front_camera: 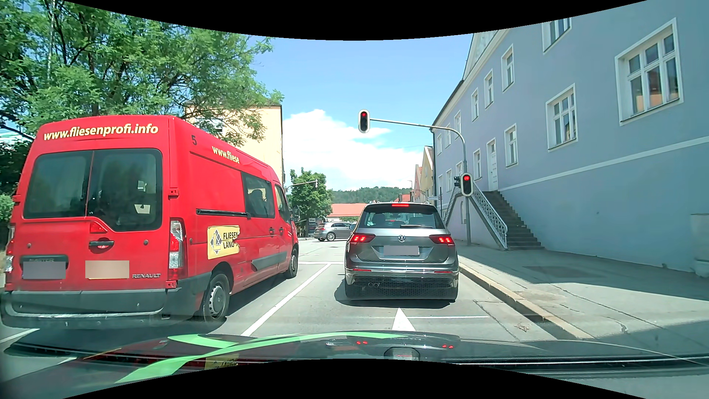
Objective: Follow the waypoints while adhering to traffic rules and regulations
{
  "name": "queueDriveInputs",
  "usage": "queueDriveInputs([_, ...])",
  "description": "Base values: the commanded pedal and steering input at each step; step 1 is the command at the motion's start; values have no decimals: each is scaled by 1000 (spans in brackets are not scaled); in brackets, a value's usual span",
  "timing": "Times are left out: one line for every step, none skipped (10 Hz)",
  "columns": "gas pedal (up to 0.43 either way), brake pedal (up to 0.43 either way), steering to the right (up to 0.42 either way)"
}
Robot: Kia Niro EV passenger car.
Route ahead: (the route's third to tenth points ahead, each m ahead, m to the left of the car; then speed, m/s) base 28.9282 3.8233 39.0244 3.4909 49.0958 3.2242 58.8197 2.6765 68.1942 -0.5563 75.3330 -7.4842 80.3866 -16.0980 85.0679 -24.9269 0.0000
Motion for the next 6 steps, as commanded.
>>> queueDriveInputs([0,372,-7])
queueDriveInputs([0,372,-7])
queueDriveInputs([0,372,-7])
queueDriveInputs([0,372,-7])
queueDriveInputs([0,372,-7])
queueDriveInputs([0,378,-7])
